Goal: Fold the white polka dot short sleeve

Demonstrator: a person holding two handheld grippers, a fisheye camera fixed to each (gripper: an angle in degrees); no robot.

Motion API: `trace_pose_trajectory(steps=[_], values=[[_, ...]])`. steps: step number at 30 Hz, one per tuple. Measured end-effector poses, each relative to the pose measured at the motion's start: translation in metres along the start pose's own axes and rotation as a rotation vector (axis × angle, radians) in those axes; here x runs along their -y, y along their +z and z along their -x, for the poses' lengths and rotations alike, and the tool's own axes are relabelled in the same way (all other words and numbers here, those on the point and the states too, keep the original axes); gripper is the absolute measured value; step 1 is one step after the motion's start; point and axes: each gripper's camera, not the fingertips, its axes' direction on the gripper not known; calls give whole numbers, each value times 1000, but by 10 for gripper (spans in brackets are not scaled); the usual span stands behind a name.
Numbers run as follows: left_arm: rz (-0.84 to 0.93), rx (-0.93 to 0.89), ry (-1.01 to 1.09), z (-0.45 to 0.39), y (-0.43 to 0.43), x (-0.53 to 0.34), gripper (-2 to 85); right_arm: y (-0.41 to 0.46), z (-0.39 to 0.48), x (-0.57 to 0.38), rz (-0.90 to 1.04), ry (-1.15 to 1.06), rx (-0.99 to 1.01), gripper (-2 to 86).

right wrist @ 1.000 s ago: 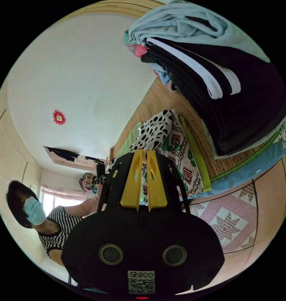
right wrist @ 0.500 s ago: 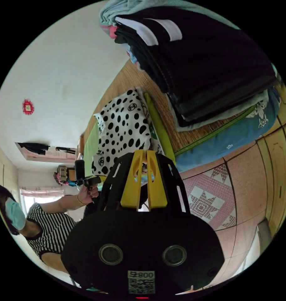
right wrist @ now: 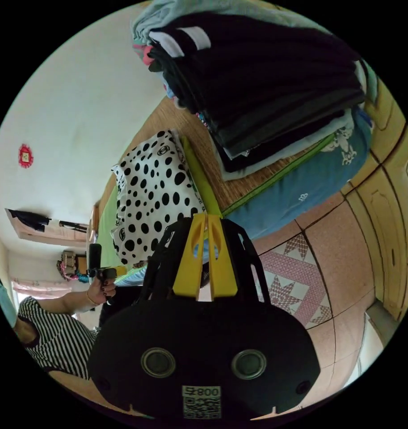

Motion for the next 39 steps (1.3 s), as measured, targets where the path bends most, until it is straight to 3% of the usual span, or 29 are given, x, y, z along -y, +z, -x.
trace_pose_trajectory(steps=[4, 8, 13, 17, 19, 21, 26, 32, 39], values=[[-82, 20, 93, -21, -20, 16, 4, -10, 11, -21, -111, 11, -67, 2], [-112, 108, 259, -57, -28, 51, 3, -4, 70, -35, -232, -144, 7, 1], [-169, 340, 418, -102, -32, 119, 2, 64, 174, -42, -166, -377, -15, 0], [-148, 460, 398, -106, -31, 165, 2, 138, 227, -74, -117, -473, -216, 1], [-119, 658, 336, -92, -28, 188, 2, 169, 234, -84, -73, -477, -237, 1], [-52, 711, 336, -78, -25, 198, 2, 198, 240, -97, -68, -496, -290, 1], [-97, 612, 324, -67, -44, 194, 2, 208, 240, -107, -78, -504, -268, 1], [-237, 462, 439, -79, -83, 169, 2, 165, 244, -157, -338, -496, -286, 1], [-142, 486, 386, -60, -77, 184, 1, 235, 214, -161, -163, -419, -336, 1]])
